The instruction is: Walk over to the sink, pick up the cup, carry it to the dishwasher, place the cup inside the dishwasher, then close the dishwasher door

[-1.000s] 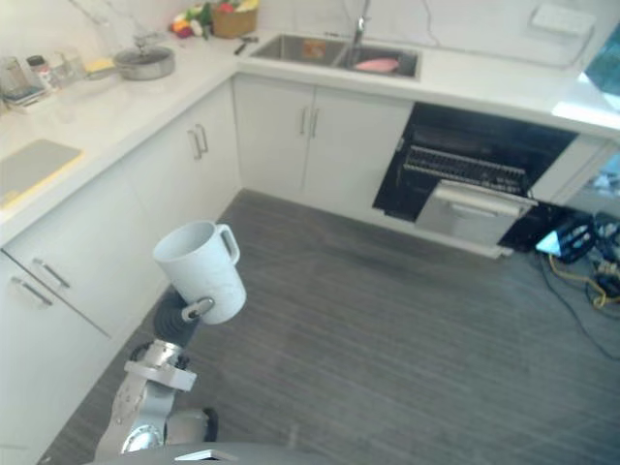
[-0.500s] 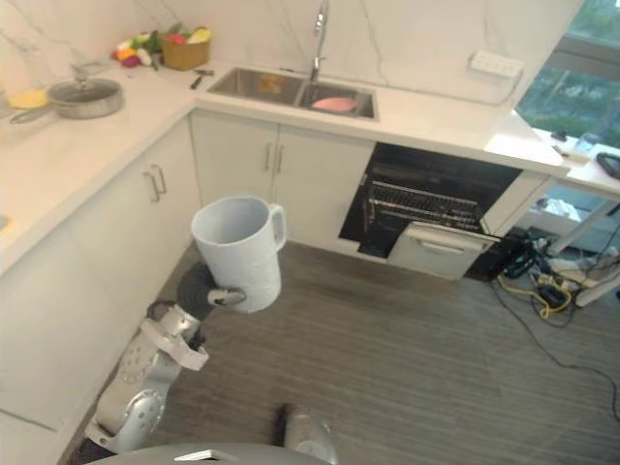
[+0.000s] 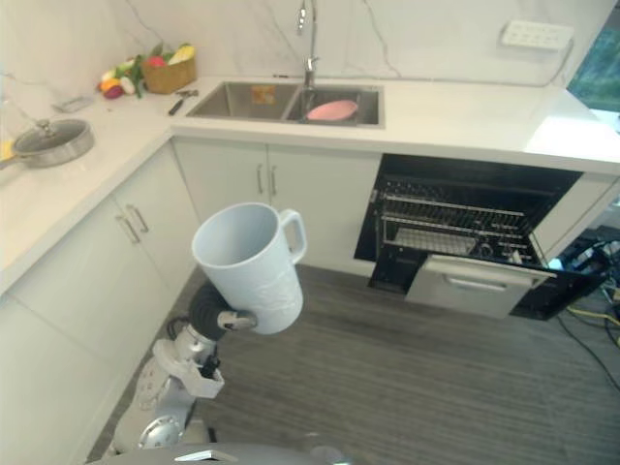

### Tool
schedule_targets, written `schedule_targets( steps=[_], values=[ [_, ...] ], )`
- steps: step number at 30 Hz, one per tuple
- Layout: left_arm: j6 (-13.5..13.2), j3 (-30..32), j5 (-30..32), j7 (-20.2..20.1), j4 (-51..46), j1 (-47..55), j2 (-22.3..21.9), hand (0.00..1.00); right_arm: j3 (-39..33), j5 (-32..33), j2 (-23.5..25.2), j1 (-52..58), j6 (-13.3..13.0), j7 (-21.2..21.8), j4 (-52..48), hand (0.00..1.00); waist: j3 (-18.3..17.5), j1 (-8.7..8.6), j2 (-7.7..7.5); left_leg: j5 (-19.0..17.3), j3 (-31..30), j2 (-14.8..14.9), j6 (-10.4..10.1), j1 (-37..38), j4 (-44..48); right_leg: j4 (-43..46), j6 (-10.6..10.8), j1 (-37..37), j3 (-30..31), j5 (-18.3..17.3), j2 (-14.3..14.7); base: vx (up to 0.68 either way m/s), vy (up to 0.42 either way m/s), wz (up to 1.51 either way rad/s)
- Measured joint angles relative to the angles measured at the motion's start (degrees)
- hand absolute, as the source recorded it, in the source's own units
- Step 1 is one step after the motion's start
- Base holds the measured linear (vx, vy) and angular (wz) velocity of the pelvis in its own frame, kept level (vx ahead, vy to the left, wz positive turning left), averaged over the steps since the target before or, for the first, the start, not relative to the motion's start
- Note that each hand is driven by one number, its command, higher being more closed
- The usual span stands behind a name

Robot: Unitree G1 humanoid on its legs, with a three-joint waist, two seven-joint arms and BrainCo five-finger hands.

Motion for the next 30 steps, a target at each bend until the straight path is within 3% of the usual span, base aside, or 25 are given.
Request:
schedule_targets(
  steps=[1, 2, 4, 5, 6, 7, 8, 10, 11, 12, 13, 14, 15, 17, 19, 21, 22, 23, 25, 26, 27, 28, 29, 30],
  values=[
    [-0.07, 0.04, 0.00, 0.02, 0.10, 0.78, 0.32, 1.00, 0.47, 0.02, 0.08, -0.15, -0.01, -0.53, 0.87, 0.00, -0.35, 0.38, -0.63, 1.53, -0.74, -2.92, 0.63, 0.54, -11.39, -0.76, 0.27, 1.04, 1.59, 0.07, -0.68, 0.21, 0.015, -0.66],
    [-0.10, 0.05, 0.00, 0.13, 0.27, 1.04, 0.32, 1.00, 0.73, 0.10, 0.11, -0.35, -0.03, -0.60, 1.23, 0.00, -0.40, 0.41, -0.94, 3.32, -1.05, -4.18, 0.86, 0.92, -16.17, -0.96, 0.64, 1.39, 2.43, 0.04, -1.09, 0.03, 0.072, -0.62],
    [-0.08, -0.25, 0.01, 0.18, 1.20, 1.04, 0.39, 1.00, 0.99, 0.24, 0.17, -0.57, -0.09, -0.79, 1.63, 0.00, -0.52, 0.33, -1.22, 11.74, -0.96, -6.79, 1.31, 1.59, -26.80, -0.93, 2.52, 2.64, 4.05, -0.78, -2.06, 0.08, 0.145, -0.44],
    [-0.05, -0.75, 0.01, 0.13, 1.56, 1.08, 0.99, 1.00, 0.91, 0.33, 0.06, -0.16, -0.23, -0.83, 2.00, 0.00, -0.74, 0.35, -0.87, 20.97, 0.26, -6.89, 0.98, 2.02, -29.65, -1.34, 4.44, 5.10, 4.15, -2.03, -1.97, 0.25, 0.185, -0.22],
    [0.09, -1.06, 0.04, 0.07, 1.93, 1.10, 2.13, 1.00, 1.00, 0.40, 1.12, -0.14, -0.27, -1.32, 2.54, 0.00, -1.56, 0.26, -2.84, 20.47, 1.86, -7.95, 1.29, 2.90, -29.03, -1.83, 4.88, 6.46, 4.14, -2.38, -3.56, 0.30, 0.193, -0.10],
    [0.10, -1.18, 0.03, 0.04, 1.85, 0.96, 2.70, 1.00, 0.98, 0.41, 1.89, 0.09, -0.29, -1.79, 2.72, 0.00, -2.35, 0.26, -3.26, 20.00, 3.11, -8.56, 1.96, 3.32, -29.10, -1.91, 4.93, 6.89, 3.96, -2.35, -4.36, 0.41, 0.218, 0.23],
    [0.04, -1.81, -0.01, -0.38, 1.50, -0.13, 3.07, 1.00, -0.42, 0.99, 3.53, 0.09, -1.19, -2.68, 4.59, 0.00, -3.14, 0.53, -5.02, 16.78, 6.34, -9.39, 3.47, 3.39, -27.81, -1.24, 5.69, 7.32, 3.13, -2.76, -6.10, 0.34, 0.214, 0.31],
    [0.07, -2.42, -0.01, -0.47, 1.57, -1.20, 3.28, 1.00, -1.26, 2.24, 4.32, 0.13, -1.40, -3.21, 4.86, 0.00, -2.94, 0.83, -5.61, 14.26, 6.01, -9.97, 3.78, 3.06, -25.55, 1.07, 6.47, 7.23, 2.37, -3.22, -6.97, 0.23, 0.169, 0.26],
    [0.14, -3.12, -0.01, -0.47, 1.69, -1.62, 3.79, 1.00, -2.26, 3.37, 4.72, 0.38, -1.77, -3.40, 5.74, 0.00, -3.39, 0.89, -5.78, 12.15, 5.82, -10.60, 4.06, 3.56, -25.29, 4.27, 6.49, 6.38, 2.42, -3.22, -7.46, 0.20, 0.181, 0.21],
    [0.68, -4.24, -0.01, -0.87, 1.62, -2.18, 4.62, 1.00, -3.71, 6.22, 5.42, 0.55, -2.73, -3.48, 7.60, 0.00, -4.20, 0.79, -6.59, 10.43, 5.46, -12.35, 5.91, 5.50, -26.59, 15.18, 7.73, 2.15, 2.39, -2.23, -9.37, 0.22, 0.180, 0.21],
    [1.01, -4.61, -0.02, -1.27, 1.61, -2.71, 4.84, 1.00, -4.51, 7.35, 6.11, 0.68, -3.05, -3.48, 7.85, 0.00, -4.03, 0.47, -7.02, 10.07, 5.13, -13.23, 6.34, 6.69, -27.14, 21.40, 8.39, -0.14, 2.39, -0.69, -10.72, 0.23, 0.176, 0.28],
    [1.34, -5.49, -0.08, -1.54, 1.58, -3.63, 5.41, 1.00, -5.86, 8.61, 7.04, 0.65, -3.74, -3.46, 8.45, 0.00, -3.78, -0.02, -7.67, 9.70, 4.47, -14.71, 6.80, 8.67, -28.12, 30.91, 7.54, -4.24, 2.48, 4.15, -12.73, 0.24, 0.117, 0.37],
    [1.90, -7.01, -0.14, -2.37, 1.64, -4.10, 6.38, 1.00, -6.98, 9.62, 7.78, 0.63, -4.55, -3.27, 9.27, 0.00, -3.67, -1.06, -7.69, 9.19, 3.58, -15.54, 7.51, 11.36, -29.91, 40.72, 5.06, -8.97, 3.01, 12.10, -14.30, 0.27, 0.126, 0.40],
    [2.36, -7.94, 0.01, -2.94, 1.80, -4.08, 7.09, 1.00, -7.39, 9.33, 7.68, 0.48, -5.49, -2.38, 9.35, 0.00, -4.04, -2.41, -6.99, 8.87, 2.96, -15.28, 7.34, 14.76, -32.32, 47.15, 3.69, -14.49, 1.24, 8.69, -15.46, 0.25, 0.102, 0.25],
    [2.51, -7.99, 0.01, -2.24, 3.10, -5.14, 7.15, 1.00, -7.57, 8.94, 7.87, -0.25, -6.11, -0.52, 9.67, 0.00, -4.31, -4.05, -6.41, 9.81, 3.04, -13.80, 4.66, 16.51, -34.43, 37.36, 4.19, -18.13, -3.16, 2.13, -14.87, 0.25, 0.014, 0.08],
    [3.97, -7.39, -0.08, -1.62, 4.43, -6.94, 7.23, 1.00, -8.15, 8.96, 8.07, -0.90, -7.09, 0.05, 11.05, 0.00, -4.03, -4.24, -5.92, 9.37, 3.24, -11.91, 3.42, 18.23, -34.16, 23.56, 4.56, -17.20, -6.93, 0.92, -13.07, 0.06, -0.046, -0.13],
    [4.91, -6.64, -0.22, -1.41, 4.46, -7.87, 7.61, 1.00, -8.18, 8.94, 8.00, -1.59, -7.69, 0.25, 11.88, 0.00, -3.86, -4.46, -5.65, 8.50, 3.61, -10.41, 2.06, 19.24, -33.62, 13.79, 4.67, -15.50, -9.34, 1.80, -11.85, 0.00, -0.059, -0.20],
    [5.17, -6.21, -0.38, -1.49, 4.45, -8.21, 7.79, 1.00, -8.17, 8.92, 7.92, -1.67, -7.80, 0.27, 12.21, 0.00, -3.82, -4.49, -5.59, 7.93, 4.03, -9.68, 1.26, 19.74, -33.40, 9.83, 4.56, -14.84, -10.21, 2.99, -11.38, 0.05, -0.092, -0.28],
    [5.68, -5.01, -0.77, -1.52, 4.41, -8.42, 7.92, 1.00, -7.93, 8.82, 7.77, -2.28, -7.81, 0.13, 12.39, 0.00, -3.69, -4.24, -5.69, 5.64, 5.21, -8.11, -0.84, 21.28, -32.38, 1.33, 4.40, -13.12, -10.32, 9.39, -10.66, 0.11, -0.101, -0.29],
    [5.68, -4.59, -0.73, -1.57, 4.32, -8.15, 7.96, 1.00, -7.69, 7.93, 7.90, -2.00, -7.63, -0.22, 12.74, 0.00, -3.49, -4.04, -6.31, 2.92, 5.98, -7.71, -2.17, 22.31, -30.45, -0.74, 4.30, -11.78, -9.87, 15.96, -11.67, 0.23, -0.193, -0.22],
    [6.04, -4.50, -0.62, -1.59, 4.89, -7.43, 6.77, 1.00, -7.43, 7.33, 6.23, -2.11, -7.33, 0.62, 12.75, 0.00, -3.12, -4.41, -4.22, 0.17, 5.95, -4.91, -3.71, 22.36, -27.30, 0.74, 4.18, -11.00, -10.19, 12.51, -9.82, 0.26, -0.215, -0.12],
    [6.10, -4.75, -0.54, -1.64, 4.77, -7.42, 6.57, 1.00, -6.78, 6.58, 5.59, -2.08, -7.30, 0.88, 11.29, 0.00, -3.10, -4.55, -4.35, -0.50, 6.04, -3.82, -4.35, 22.36, -26.53, 0.97, 3.80, -10.60, -10.52, 11.08, -8.99, 0.30, -0.258, 0.02],
    [6.09, -5.67, -0.47, -1.72, 4.49, -7.35, 5.74, 1.00, -6.66, 6.52, 4.58, -1.65, -6.98, 1.60, 9.75, 0.00, -2.83, -4.47, -1.68, -1.14, 6.19, -2.02, -5.28, 23.01, -26.55, 2.68, 3.18, -10.69, -11.13, 8.48, -7.60, 0.25, -0.188, 0.08],
    [6.07, -6.22, -0.47, -1.59, 4.10, -7.29, 5.36, 1.00, -6.69, 6.66, 4.39, -1.28, -6.31, 1.81, 8.70, 0.00, -2.51, -4.55, -1.57, -0.88, 6.36, -1.25, -5.88, 23.64, -26.13, 3.84, 3.24, -10.80, -11.33, 6.10, -6.89, 0.26, -0.227, 0.06]
  ],
)
